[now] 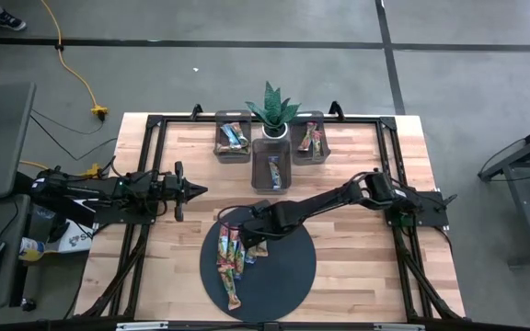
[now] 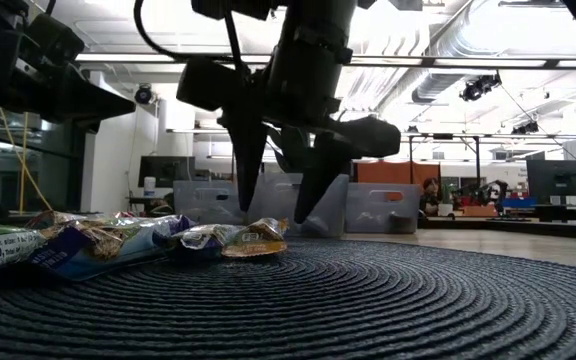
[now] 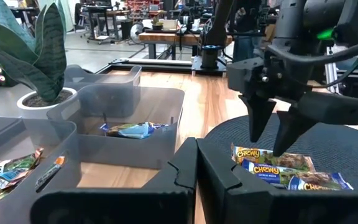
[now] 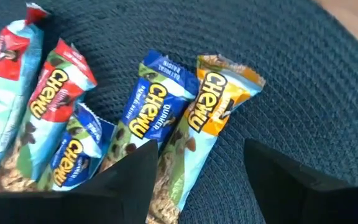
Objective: Pick and place Granola Bars by type
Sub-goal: Put the yellow granola bar into the left black bin
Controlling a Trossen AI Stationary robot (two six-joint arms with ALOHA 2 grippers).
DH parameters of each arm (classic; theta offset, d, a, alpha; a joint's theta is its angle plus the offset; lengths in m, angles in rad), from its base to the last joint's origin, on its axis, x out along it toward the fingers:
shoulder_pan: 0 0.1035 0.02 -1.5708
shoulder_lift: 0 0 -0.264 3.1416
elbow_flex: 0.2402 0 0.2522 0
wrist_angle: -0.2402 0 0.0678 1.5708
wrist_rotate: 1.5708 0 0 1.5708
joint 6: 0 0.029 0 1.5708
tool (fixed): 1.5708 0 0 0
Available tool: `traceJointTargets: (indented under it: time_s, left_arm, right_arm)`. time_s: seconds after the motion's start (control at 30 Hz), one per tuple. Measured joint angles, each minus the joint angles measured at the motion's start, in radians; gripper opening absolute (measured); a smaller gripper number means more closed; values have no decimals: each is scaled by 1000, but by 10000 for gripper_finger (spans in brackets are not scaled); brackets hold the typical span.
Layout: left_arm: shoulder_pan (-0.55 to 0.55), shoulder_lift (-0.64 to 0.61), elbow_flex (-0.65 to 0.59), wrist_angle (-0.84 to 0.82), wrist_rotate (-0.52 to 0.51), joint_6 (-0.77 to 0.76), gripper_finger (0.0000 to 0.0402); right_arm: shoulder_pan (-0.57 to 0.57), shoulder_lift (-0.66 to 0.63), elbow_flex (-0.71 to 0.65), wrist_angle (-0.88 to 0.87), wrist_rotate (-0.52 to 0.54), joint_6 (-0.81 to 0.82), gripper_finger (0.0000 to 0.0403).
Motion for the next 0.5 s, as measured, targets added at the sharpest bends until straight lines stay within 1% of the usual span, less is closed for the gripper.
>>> traceJointTargets:
  time_s: [0.1,0.3,0.5]
  left_arm:
    - [0,0,0,-1,0,0,1]
    - [0,0,0,0,0,0,1]
    - [0,0,0,0,0,0,1]
  right_arm:
    - [-2,0,0,-4,12,0,224]
    - [-6,10,0,1,3,-3,224]
    - [-5,49,0,28,-47,-9,224]
